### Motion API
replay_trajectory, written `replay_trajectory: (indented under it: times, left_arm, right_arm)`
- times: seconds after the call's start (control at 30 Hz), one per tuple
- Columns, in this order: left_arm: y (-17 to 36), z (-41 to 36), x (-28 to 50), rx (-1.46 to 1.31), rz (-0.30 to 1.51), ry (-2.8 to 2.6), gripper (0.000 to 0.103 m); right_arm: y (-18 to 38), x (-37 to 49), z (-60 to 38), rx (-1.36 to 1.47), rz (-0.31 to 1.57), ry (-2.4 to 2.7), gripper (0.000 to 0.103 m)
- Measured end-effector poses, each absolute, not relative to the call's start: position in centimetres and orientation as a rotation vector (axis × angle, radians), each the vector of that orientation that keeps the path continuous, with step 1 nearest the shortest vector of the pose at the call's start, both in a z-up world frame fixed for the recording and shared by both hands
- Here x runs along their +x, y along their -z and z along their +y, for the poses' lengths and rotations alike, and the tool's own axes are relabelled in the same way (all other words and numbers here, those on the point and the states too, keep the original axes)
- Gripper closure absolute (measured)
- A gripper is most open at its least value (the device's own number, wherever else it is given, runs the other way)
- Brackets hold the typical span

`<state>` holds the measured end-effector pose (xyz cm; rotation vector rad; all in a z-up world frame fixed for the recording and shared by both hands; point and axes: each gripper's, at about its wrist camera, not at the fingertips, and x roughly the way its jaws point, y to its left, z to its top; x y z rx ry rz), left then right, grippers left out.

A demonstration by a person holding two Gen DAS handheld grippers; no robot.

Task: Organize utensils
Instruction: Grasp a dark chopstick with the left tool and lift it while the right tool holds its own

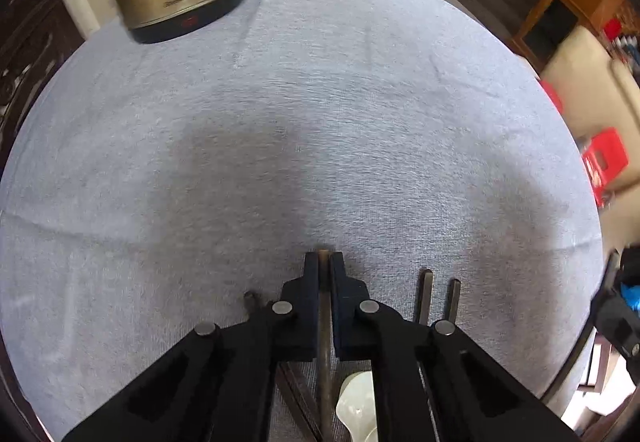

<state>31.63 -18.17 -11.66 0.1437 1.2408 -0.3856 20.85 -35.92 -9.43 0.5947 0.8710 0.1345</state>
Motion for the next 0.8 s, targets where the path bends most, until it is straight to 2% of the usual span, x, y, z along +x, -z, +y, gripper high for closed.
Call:
replay_trajectory:
  times: [0.53, 0.7, 0.8]
  left_arm:
    - [-4.2, -11.8, 19.6, 0.055, 0.747, 0.433, 0.098]
    - [-6.7, -9.0, 15.7, 0.049, 0.632, 0.43, 0.098]
    - [-6.6, -7.5, 14.9, 0.025, 0.653, 0.437, 0.098]
  right_arm:
    - [4.2, 13.9, -32.7, 0.481, 0.663, -0.129, 0.096]
    - [2.2, 10.9, -30.9, 0.422, 0.603, -0.112, 0.096]
    - [2.6, 10.9, -30.5, 0.413, 0.651, -0.09, 0.096]
